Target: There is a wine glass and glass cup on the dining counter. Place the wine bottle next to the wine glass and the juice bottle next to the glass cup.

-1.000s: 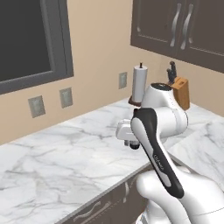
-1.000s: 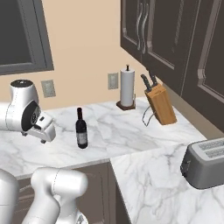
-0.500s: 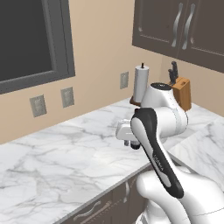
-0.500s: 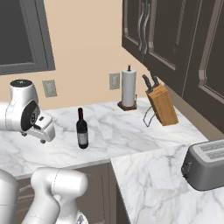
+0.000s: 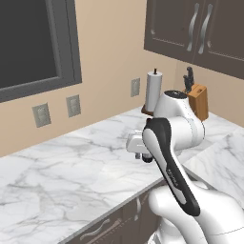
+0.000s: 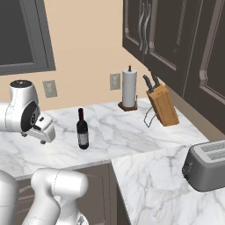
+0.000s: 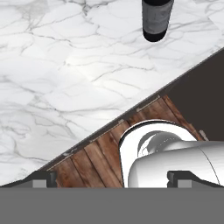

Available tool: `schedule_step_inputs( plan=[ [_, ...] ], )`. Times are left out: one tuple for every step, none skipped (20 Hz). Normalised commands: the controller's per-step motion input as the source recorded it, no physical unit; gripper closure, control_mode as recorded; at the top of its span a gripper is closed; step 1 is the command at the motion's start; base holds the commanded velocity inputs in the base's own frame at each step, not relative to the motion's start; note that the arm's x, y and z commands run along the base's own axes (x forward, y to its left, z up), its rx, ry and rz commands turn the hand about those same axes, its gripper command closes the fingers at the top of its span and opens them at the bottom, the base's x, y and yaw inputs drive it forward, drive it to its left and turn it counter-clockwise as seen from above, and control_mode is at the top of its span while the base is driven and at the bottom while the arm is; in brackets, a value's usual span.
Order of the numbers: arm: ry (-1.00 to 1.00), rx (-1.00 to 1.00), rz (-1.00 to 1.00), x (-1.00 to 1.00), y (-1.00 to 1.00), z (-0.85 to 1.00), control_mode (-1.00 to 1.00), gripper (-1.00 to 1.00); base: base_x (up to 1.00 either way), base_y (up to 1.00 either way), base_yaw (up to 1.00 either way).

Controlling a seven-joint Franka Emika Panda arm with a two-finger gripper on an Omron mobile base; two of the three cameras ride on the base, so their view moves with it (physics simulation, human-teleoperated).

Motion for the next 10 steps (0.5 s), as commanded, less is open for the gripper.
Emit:
schedule_step_inputs(
  plan=[
    [0.00, 0.00, 0.00, 0.00, 0.00, 0.00, 1.00, -1.00, 0.00, 0.00, 0.00],
    [0.00, 0.00, 0.00, 0.00, 0.00, 0.00, 1.00, -1.00, 0.00, 0.00, 0.01],
    [0.00, 0.00, 0.00, 0.00, 0.00, 0.00, 1.00, -1.00, 0.00, 0.00, 0.00],
    [0.00, 0.00, 0.00, 0.00, 0.00, 0.00, 1.00, -1.00, 0.00, 0.00, 0.00],
    [0.00, 0.00, 0.00, 0.00, 0.00, 0.00, 1.00, -1.00, 0.00, 0.00, 0.00],
    [0.00, 0.00, 0.00, 0.00, 0.00, 0.00, 1.00, -1.00, 0.00, 0.00, 0.00],
    [0.00, 0.00, 0.00, 0.00, 0.00, 0.00, 1.00, -1.00, 0.00, 0.00, 0.00],
    [0.00, 0.00, 0.00, 0.00, 0.00, 0.00, 1.00, -1.00, 0.00, 0.04, 0.00],
    [0.00, 0.00, 0.00, 0.00, 0.00, 0.00, 1.00, -1.00, 0.09, 0.14, -0.01],
    [-0.04, -0.03, -0.06, 0.12, 0.17, 0.00, -1.00, -1.00, 0.00, 0.00, 0.00]
  ],
)
